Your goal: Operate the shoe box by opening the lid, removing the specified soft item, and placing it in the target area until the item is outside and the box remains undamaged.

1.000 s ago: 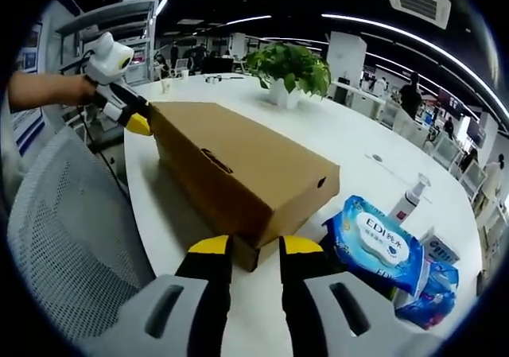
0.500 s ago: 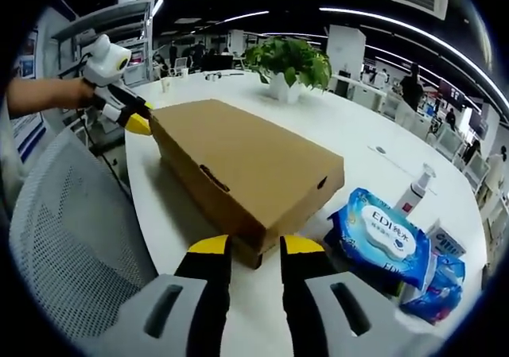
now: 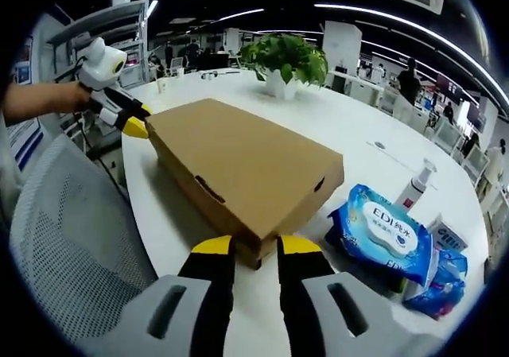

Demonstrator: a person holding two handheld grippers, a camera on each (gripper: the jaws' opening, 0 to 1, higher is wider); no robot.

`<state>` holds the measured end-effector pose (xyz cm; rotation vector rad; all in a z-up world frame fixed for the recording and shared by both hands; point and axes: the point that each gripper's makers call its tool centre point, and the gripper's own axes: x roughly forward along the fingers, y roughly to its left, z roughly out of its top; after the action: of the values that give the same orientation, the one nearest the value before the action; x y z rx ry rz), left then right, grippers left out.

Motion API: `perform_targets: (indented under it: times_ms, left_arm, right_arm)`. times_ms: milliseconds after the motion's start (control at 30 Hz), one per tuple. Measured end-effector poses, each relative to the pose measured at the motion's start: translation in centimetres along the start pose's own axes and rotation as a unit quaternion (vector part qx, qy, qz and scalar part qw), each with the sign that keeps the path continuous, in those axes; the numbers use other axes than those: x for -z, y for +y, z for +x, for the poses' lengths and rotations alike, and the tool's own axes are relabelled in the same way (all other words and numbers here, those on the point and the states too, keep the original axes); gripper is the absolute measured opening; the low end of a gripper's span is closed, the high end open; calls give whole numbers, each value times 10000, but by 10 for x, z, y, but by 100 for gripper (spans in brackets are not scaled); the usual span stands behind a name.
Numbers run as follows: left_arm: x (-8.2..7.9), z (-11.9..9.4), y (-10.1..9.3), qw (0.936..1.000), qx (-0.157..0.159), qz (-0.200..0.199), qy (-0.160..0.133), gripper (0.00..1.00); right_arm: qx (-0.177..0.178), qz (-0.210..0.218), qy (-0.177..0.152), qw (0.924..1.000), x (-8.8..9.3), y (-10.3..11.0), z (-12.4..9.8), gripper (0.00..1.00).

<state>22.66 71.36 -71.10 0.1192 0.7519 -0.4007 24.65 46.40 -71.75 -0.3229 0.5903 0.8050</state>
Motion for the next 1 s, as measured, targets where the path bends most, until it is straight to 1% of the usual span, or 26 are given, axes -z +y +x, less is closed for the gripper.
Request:
perform_targets:
  times_ms: [100,200,367,1000]
  left_arm:
    - [-2,2,1,10000,-18,25,5,34]
    - [-5,5,3,10000,-14,29,14,34]
    - [-11,11,6,10000,4,40,0,34]
    - [-42,43,22,9999,88,122,32,34]
  right_arm:
    - [-14,9,48,10000,2,0,2,19]
    - [1,24,30,10000,1,-3,2,18]
    - [49,65,16,10000,-2,-12,7,18]
    - [160,118,18,9998,-16,-46,29,19]
